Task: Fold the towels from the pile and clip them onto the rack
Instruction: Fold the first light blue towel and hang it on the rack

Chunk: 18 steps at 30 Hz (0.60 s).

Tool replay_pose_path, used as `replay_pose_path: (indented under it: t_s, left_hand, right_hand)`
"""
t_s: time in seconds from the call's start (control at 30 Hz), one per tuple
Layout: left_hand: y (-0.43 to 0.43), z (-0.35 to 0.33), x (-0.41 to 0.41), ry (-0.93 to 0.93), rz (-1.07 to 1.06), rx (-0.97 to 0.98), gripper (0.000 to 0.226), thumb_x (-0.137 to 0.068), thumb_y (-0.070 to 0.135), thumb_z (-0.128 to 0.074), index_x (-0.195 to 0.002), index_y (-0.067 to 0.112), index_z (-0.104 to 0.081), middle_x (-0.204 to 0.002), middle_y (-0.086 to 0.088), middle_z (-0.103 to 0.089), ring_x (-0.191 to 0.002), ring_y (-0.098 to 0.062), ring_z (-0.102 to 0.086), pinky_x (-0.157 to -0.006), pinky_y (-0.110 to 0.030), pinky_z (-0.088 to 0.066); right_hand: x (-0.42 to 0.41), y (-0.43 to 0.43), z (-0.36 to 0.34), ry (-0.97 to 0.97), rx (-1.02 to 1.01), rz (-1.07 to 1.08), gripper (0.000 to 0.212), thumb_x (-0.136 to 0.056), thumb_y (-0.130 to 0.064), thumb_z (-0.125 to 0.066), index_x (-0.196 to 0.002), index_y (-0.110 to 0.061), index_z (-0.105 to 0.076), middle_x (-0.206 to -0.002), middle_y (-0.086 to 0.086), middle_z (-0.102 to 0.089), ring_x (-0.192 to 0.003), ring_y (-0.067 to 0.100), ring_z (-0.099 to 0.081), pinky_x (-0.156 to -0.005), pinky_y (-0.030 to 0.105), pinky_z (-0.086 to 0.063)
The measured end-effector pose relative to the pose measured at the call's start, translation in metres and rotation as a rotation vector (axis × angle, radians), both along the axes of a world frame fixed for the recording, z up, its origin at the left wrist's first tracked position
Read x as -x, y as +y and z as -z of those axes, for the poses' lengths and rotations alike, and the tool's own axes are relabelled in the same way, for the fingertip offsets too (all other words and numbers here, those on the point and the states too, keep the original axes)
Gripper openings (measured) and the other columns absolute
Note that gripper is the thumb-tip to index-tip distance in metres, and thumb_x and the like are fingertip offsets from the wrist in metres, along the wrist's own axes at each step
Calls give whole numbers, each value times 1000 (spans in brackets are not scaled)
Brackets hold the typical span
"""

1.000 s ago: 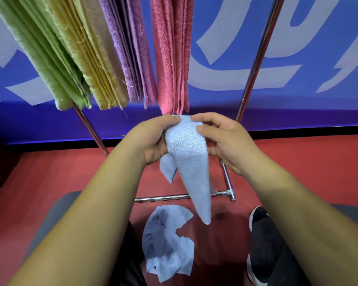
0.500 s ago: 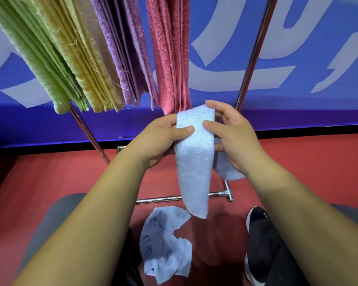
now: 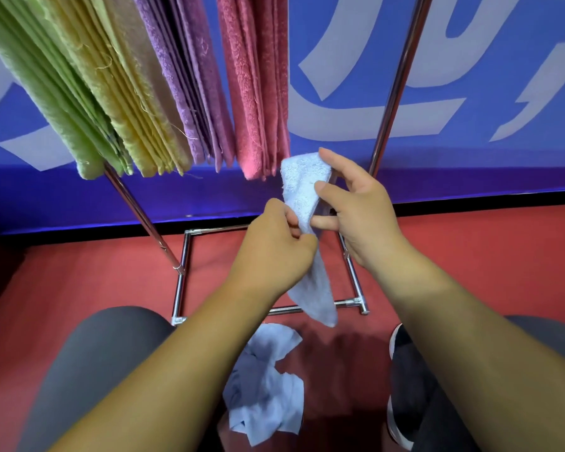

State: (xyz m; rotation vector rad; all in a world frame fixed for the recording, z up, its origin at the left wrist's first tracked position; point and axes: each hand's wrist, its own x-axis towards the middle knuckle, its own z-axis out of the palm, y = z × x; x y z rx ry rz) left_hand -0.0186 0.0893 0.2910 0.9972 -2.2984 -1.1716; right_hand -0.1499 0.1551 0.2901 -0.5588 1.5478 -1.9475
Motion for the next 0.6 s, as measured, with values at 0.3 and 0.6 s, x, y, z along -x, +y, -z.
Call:
replay_pose_path:
  t_s: [0.3, 0.6]
  left_hand:
    - [5, 21, 26, 168, -76, -4, 25, -92, 15, -70, -107, 13, -50, -92, 2, -69, -80, -5, -64, -59, -13, -43]
    - [-6, 35, 32, 165, -40, 194, 12, -98, 9, -57, -89, 13, -62, -74, 2, -64, -72, -19, -55, -65, -33, -41]
  right_hand:
    - [2, 4, -14, -39, 31, 44, 49, -106, 5, -49, -144, -21, -65, -120, 6, -69, -88, 10, -79, -72, 39, -68]
    - [15, 13, -8, 303, -133, 172, 59, -99, 13, -44, -142, -20, -68, -129, -9, -59, -101, 19, -79, -75, 33, -68]
